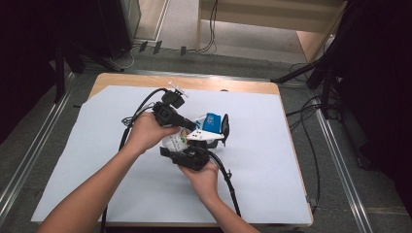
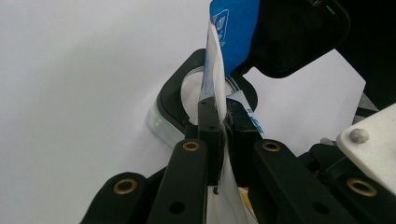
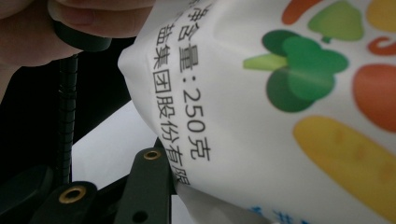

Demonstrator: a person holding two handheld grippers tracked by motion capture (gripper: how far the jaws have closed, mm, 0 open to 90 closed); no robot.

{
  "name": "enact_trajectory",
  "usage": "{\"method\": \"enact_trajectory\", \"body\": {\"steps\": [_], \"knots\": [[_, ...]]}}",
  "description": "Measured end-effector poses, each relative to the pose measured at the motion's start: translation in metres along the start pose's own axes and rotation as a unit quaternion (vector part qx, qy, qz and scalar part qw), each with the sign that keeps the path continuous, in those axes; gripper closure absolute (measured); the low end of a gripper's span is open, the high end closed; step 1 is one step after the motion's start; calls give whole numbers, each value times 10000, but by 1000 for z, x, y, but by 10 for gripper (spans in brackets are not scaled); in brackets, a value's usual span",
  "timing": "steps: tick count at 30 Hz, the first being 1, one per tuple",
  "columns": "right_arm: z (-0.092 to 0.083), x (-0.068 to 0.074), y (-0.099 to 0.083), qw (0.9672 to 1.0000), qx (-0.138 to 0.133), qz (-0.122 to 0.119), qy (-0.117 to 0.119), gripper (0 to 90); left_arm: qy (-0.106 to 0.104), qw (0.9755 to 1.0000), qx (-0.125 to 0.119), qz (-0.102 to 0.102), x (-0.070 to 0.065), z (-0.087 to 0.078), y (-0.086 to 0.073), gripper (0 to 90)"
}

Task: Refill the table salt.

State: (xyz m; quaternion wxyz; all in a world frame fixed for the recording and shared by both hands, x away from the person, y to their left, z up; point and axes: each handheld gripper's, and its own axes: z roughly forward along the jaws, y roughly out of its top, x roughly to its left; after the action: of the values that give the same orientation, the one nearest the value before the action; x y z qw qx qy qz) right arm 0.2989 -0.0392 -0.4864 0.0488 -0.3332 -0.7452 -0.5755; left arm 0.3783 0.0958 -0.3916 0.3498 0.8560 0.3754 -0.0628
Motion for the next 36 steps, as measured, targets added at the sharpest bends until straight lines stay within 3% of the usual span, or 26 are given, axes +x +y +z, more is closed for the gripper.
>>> {"method": "enact_trajectory", "body": {"steps": [10, 36], "knots": [[1, 3, 2, 10000, -1, -54, -70, 630, 21, 9999, -81, -90, 3, -3, -1, 880], [1, 5, 3, 9995, -62, -86, -305, 658, 62, 9997, -136, -172, 5, 0, 1, 878]]}}
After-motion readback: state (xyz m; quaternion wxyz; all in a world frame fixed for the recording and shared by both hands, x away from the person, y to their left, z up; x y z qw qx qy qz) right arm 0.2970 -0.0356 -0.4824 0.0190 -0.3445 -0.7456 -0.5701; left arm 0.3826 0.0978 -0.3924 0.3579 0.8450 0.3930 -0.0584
